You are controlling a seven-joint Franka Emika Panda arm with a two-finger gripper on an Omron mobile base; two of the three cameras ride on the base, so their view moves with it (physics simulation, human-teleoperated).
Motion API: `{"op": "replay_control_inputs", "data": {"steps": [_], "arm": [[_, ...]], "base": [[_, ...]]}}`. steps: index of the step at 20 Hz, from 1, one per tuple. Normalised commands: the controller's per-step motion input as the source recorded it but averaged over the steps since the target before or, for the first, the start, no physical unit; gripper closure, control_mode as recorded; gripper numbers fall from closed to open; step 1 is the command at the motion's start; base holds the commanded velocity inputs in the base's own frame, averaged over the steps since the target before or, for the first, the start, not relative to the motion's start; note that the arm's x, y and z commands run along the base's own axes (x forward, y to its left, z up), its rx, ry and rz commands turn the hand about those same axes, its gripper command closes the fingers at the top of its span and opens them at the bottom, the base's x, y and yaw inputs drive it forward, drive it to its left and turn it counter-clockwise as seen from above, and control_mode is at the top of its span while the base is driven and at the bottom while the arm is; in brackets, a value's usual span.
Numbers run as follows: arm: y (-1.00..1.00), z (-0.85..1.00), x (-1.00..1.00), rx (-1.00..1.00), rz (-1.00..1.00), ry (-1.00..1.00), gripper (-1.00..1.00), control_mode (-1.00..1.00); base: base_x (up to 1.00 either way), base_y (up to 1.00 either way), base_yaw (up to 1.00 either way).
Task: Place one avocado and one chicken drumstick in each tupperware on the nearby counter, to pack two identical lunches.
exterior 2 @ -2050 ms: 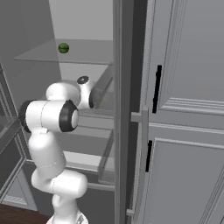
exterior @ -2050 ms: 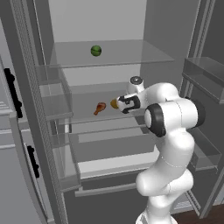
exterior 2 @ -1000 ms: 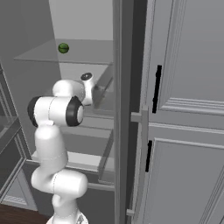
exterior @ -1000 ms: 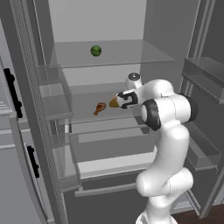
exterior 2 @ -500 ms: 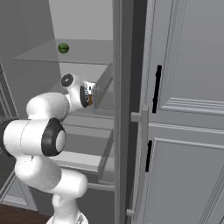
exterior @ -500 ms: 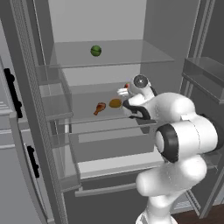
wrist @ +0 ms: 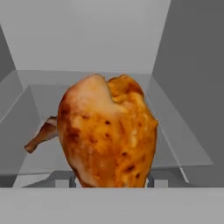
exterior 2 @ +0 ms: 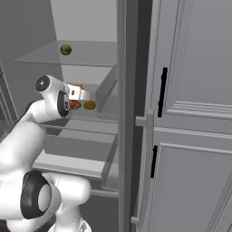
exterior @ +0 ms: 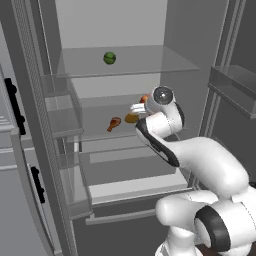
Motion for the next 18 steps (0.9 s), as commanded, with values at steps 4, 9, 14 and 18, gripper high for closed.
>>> {"op": "replay_control_inputs", "data": {"steps": [4,9,14,18], "arm": [[0.15,0.69,-1.0,0.06,0.07,0.29,1.0,-1.0],[0.02,-0.14,-1.0,0.0,0.1,0.04,1.0,-1.0],[-0.01,-0.08,-0.37,0.01,0.02,0.01,1.0,-1.0],[0.04,-0.08,-0.22,0.0,0.0,0.04,1.0,1.0]], "base": [[0.0,0.0,0.0],[0.0,0.0,0.0],[0.0,0.0,0.0],[-0.75,0.08,0.02]]}}
